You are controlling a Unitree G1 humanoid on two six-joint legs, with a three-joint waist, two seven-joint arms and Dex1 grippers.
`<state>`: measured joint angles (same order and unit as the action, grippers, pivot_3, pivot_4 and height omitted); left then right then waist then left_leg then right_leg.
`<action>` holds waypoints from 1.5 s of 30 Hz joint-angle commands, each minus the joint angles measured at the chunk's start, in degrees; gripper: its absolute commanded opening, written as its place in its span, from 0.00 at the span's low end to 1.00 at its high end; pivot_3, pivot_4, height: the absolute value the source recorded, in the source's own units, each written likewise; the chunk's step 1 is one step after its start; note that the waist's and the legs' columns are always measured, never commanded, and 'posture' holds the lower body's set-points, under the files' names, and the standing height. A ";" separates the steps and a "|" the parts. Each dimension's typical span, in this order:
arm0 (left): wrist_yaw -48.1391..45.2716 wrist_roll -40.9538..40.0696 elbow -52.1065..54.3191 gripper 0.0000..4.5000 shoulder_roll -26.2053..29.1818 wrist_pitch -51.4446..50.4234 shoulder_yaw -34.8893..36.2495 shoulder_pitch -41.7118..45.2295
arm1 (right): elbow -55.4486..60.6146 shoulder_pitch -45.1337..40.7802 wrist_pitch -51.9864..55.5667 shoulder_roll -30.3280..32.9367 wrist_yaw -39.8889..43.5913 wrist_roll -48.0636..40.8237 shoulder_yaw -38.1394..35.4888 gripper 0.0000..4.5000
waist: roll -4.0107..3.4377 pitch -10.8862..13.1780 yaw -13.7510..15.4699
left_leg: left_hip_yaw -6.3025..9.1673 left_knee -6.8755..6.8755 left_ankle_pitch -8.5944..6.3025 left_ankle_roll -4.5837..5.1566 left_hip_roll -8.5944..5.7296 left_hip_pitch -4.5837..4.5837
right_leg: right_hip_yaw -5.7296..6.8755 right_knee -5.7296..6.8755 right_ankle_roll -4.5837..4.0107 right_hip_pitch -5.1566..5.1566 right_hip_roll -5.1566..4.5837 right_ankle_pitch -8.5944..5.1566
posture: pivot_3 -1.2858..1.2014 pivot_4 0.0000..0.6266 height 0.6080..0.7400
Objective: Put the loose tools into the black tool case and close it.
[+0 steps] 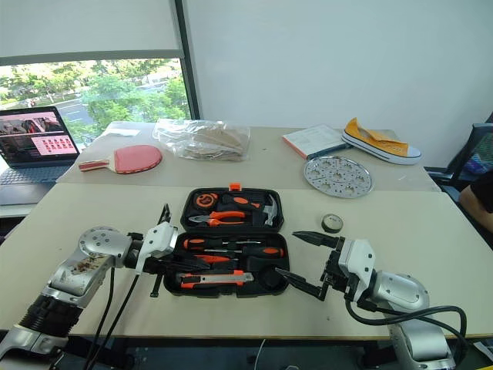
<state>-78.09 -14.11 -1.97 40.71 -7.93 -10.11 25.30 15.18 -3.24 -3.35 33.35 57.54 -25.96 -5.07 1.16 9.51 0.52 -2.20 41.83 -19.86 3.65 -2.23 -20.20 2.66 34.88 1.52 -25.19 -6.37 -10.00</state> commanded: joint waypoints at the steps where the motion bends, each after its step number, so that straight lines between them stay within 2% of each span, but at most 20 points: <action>1: 0.75 2.11 0.33 0.02 -0.04 2.11 -1.57 -1.50 | 1.10 -0.02 -1.23 0.38 0.56 -0.61 -0.77 1.00 | 0.00 0.00 -0.03 | 0.00 0.00 0.00 0.00 0.00 0.00 | 0.00 0.00 0.00 0.00 0.00 0.00 | 0.52 0.24 1.00; 6: 2.11 5.56 -0.80 0.02 0.64 1.91 -4.16 -2.19 | 0.89 -0.02 -1.23 0.37 0.72 -0.56 -0.98 1.00 | -0.05 -0.04 0.02 | 0.00 0.01 0.00 0.01 0.00 0.03 | -0.01 -0.01 0.00 0.05 -0.02 0.00 | 0.52 0.24 1.00; 11: 3.73 8.34 -0.13 0.02 1.51 -5.34 -7.36 -2.33 | 0.90 0.07 -1.28 0.17 0.68 -0.39 -0.99 1.00 | -0.17 -0.12 0.12 | -0.01 0.01 -0.01 0.02 -0.01 0.24 | -0.05 -0.04 0.00 0.20 -0.03 0.00 | 0.52 0.24 1.00; 15: 3.75 6.79 0.83 0.02 0.78 -10.07 -8.10 -3.10 | 0.95 0.03 -1.05 0.33 0.58 -0.44 -1.20 1.00 | -0.27 -0.18 0.05 | -0.04 -0.01 -0.02 0.04 0.03 0.61 | -0.19 -0.06 -0.03 0.43 0.01 -0.03 | 0.52 0.24 1.00; 19: 3.02 7.16 -1.33 0.02 1.13 -5.55 -7.44 -3.51 | 1.37 0.69 -0.63 1.23 0.71 -0.80 -2.22 1.00 | -0.35 -0.24 0.04 | -0.05 -0.11 -0.23 0.38 0.08 1.04 | -0.24 -0.12 -0.01 0.84 -0.01 -0.09 | 0.52 0.24 1.00; 21: 3.95 4.55 -2.05 0.02 -0.67 -2.77 -4.54 -3.55 | 1.66 1.38 -0.31 1.84 0.56 -1.11 -3.13 1.00 | -0.43 -0.29 0.05 | -0.05 -0.11 -0.18 0.29 0.08 1.05 | -0.26 -0.12 -0.01 0.83 -0.03 -0.09 | 0.52 0.24 1.00; 24: 5.51 -3.80 -2.11 0.02 -3.02 4.41 7.19 -5.40 | 3.13 7.44 2.07 4.92 0.82 -3.61 -9.29 1.00 | -0.55 -0.33 0.27 | -0.05 -0.12 -0.12 0.15 0.08 0.97 | -0.29 -0.12 0.00 0.73 -0.11 -0.09 | 0.52 0.24 1.00; 25: 4.86 -5.77 -1.70 0.14 -1.90 3.76 9.88 -6.76 | 3.31 9.83 2.51 5.60 0.78 -4.23 -11.54 1.00 | -0.47 -0.32 0.36 | -0.04 -0.11 -0.11 0.15 0.07 0.76 | -0.27 -0.11 0.00 0.51 -0.16 -0.09 | 0.52 0.24 1.00; 27: 3.71 -6.63 -1.29 0.26 -0.12 6.40 12.49 -8.97 | 2.97 13.44 2.08 6.00 0.45 -4.46 -14.65 1.00 | -0.37 -0.34 0.24 | -0.04 -0.09 -0.12 0.11 0.09 0.42 | -0.27 -0.02 0.00 0.15 -0.15 -0.09 | 0.52 0.24 1.00; 28: 4.35 -6.32 -1.09 0.36 0.30 8.41 13.74 -9.95 | 2.46 15.24 1.17 5.98 0.42 -3.93 -16.04 1.00 | -0.37 -0.34 0.18 | -0.04 -0.09 -0.09 0.06 0.08 0.24 | -0.27 -0.01 -0.01 -0.02 -0.13 -0.08 | 0.52 0.24 1.00; 32: 3.52 -9.27 -2.96 0.69 1.32 13.75 20.41 -14.11 | -0.76 22.08 -2.48 5.06 0.31 -0.88 -20.84 1.00 | -0.44 -0.36 0.15 | -0.05 -0.11 -0.10 0.02 0.06 0.21 | -0.25 -0.16 -0.01 0.00 -0.14 -0.08 | 0.52 0.24 1.00; 35: 1.91 -15.41 -3.96 0.95 3.75 7.62 26.55 -18.28 | -3.14 24.58 -3.17 5.14 -1.00 0.93 -22.81 1.00 | -0.43 -0.35 -0.07 | -0.06 -0.12 -0.13 0.02 0.09 0.26 | -0.27 -0.21 -0.01 0.05 -0.09 -0.09 | 0.52 0.24 1.00; 36: 1.36 -16.87 -3.76 0.99 4.29 6.45 27.70 -19.32 | -3.61 24.23 -2.68 5.65 -1.47 1.25 -22.86 1.00 | -0.43 -0.35 -0.26 | -0.06 -0.12 -0.13 0.02 0.11 0.26 | -0.27 -0.21 -0.01 0.04 -0.08 -0.09 | 0.52 0.24 1.00; 42: 0.89 -19.98 -3.54 0.99 4.67 3.75 29.89 -19.94 | -6.78 10.91 7.70 13.33 -2.32 2.84 -16.85 1.00 | -0.44 -0.30 -0.54 | -0.10 -0.09 -0.14 0.04 0.12 0.35 | -0.37 -0.19 -0.04 0.13 -0.17 0.01 | 0.52 0.24 1.00; 45: 2.66 -21.80 -2.63 0.99 3.19 0.86 29.68 -18.14 | -14.62 -4.50 15.57 18.01 0.63 6.83 -6.91 1.00 | -0.32 -0.23 -0.67 | -0.12 -0.07 -0.17 0.24 0.20 0.41 | -0.34 -0.18 -0.23 0.14 -0.09 0.20 | 0.52 0.24 1.00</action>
<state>-76.56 -33.65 -6.65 44.28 -5.37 18.86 5.86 4.21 -1.61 7.66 49.74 56.26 -21.35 -16.82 0.84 9.28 -0.15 -2.32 41.75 -19.99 3.86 -2.02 -19.80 2.33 34.70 1.25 -25.06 -6.44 -9.77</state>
